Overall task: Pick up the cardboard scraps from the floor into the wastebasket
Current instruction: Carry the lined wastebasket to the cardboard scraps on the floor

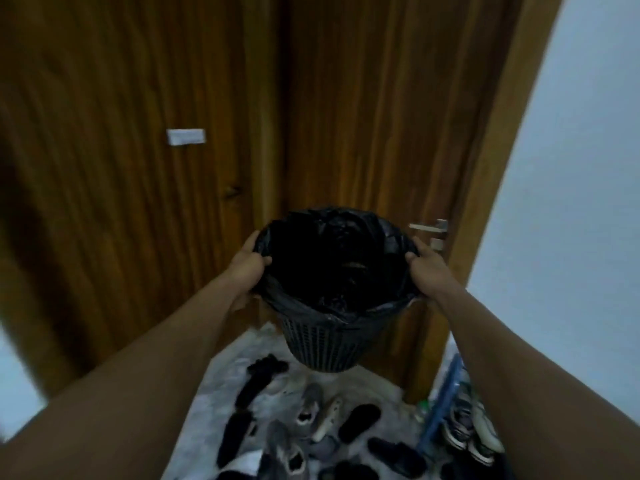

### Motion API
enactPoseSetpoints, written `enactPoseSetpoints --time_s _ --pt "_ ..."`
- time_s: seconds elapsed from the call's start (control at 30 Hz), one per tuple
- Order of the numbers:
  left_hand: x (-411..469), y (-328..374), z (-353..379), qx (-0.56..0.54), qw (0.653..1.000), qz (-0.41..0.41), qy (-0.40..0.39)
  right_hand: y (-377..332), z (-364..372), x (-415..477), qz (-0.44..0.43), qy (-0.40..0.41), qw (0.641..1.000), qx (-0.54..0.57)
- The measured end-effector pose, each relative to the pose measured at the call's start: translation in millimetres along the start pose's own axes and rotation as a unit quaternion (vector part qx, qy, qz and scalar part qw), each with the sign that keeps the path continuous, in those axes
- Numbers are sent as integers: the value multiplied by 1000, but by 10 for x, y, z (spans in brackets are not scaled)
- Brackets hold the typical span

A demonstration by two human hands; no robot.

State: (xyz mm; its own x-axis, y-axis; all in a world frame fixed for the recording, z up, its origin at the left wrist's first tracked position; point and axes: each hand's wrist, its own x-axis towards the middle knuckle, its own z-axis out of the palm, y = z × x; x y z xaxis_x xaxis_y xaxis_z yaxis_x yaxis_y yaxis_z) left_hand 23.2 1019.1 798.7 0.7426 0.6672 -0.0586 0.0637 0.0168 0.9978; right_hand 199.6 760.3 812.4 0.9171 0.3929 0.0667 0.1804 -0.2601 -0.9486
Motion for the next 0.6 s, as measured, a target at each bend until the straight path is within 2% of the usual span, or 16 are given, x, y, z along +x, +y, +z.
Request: enactPoseSetpoints --time_s 0.17,0.3,0.6 --pt "-392 -101 -1566 -42 994 -31 96 -471 1482 -271 8 -122 992 16" --pt "-876 -238 -2732 -60 979 -7 194 -871 2620 -537 -21 -209 978 -2" --pt "-2364 -562 -4792 -63 911 8 407 -1627 4921 -1888 -61 -391 918 -16"
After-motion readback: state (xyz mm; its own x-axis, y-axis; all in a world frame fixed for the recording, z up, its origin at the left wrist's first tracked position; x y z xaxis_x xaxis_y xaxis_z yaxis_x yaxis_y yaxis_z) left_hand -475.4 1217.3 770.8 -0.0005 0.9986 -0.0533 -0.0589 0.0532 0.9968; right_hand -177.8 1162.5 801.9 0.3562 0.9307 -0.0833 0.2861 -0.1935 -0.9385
